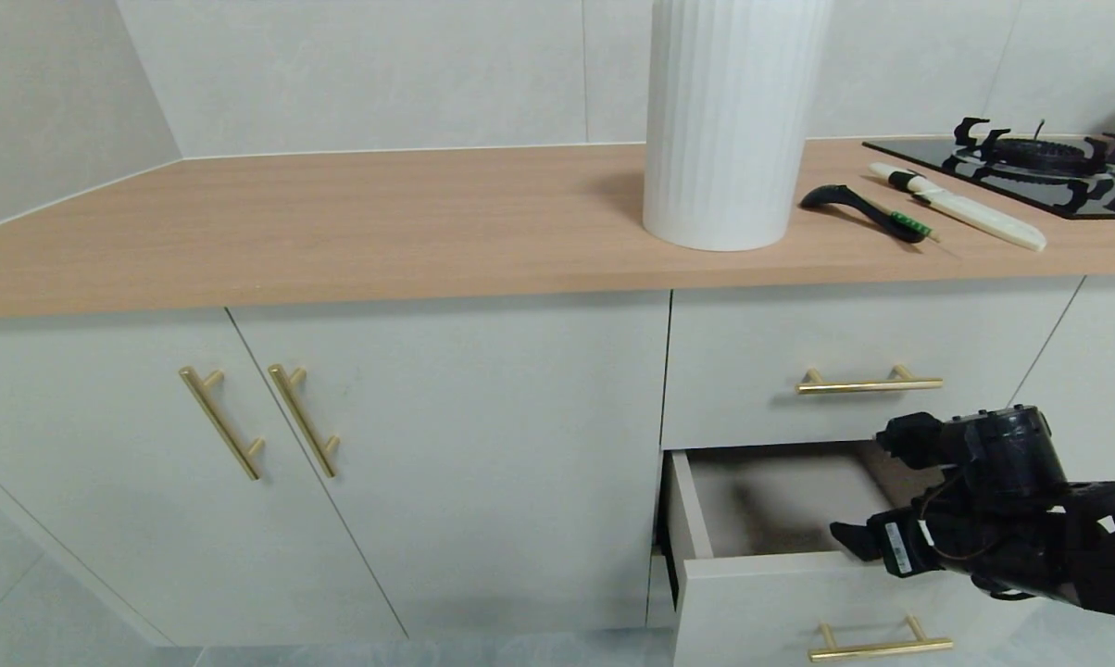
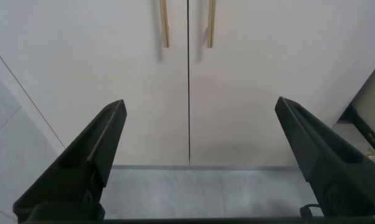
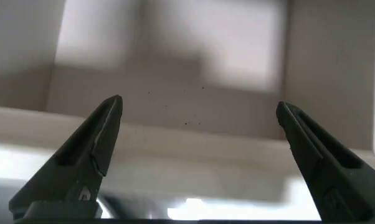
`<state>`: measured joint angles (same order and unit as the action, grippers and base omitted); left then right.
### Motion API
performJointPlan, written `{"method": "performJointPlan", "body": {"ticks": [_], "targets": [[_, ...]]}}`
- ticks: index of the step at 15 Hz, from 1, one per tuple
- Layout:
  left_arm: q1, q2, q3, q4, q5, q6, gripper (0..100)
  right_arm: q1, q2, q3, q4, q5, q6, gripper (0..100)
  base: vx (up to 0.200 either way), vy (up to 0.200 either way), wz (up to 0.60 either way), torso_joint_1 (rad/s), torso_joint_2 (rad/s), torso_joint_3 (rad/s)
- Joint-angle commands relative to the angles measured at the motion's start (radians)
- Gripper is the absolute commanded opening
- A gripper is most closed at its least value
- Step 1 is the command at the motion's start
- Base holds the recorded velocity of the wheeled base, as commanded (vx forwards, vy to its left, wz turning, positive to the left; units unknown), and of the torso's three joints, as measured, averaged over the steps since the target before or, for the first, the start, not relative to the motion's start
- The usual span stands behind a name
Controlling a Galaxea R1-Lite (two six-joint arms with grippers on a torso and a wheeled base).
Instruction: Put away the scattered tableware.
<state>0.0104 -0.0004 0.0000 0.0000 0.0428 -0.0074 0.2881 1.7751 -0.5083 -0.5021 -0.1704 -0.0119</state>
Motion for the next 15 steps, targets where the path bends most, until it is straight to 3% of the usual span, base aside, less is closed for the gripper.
{"method": "performJointPlan", "body": {"ticks": [1,5,9,15], "targets": [[0.0,0.0,0.0,0.0,0.002,0.0,100,0.002,-0.029,-0.01,0.053,0.005,-0.003,100,0.0,0.0,0.0,0.0,0.0,0.0],[0.0,0.0,0.0,-0.002,0.0,0.0,100,0.028,-0.117,-0.026,0.234,0.055,-0.023,100,0.0,0.0,0.0,0.0,0.0,0.0],[0.0,0.0,0.0,0.0,0.002,0.0,100,0.057,-0.197,-0.065,0.519,0.074,-0.089,100,0.0,0.0,0.0,0.0,0.0,0.0],[0.0,0.0,0.0,0.0,0.002,0.0,100,0.112,-0.221,-0.064,0.708,0.063,-0.137,100,0.0,0.0,0.0,0.0,0.0,0.0]]}}
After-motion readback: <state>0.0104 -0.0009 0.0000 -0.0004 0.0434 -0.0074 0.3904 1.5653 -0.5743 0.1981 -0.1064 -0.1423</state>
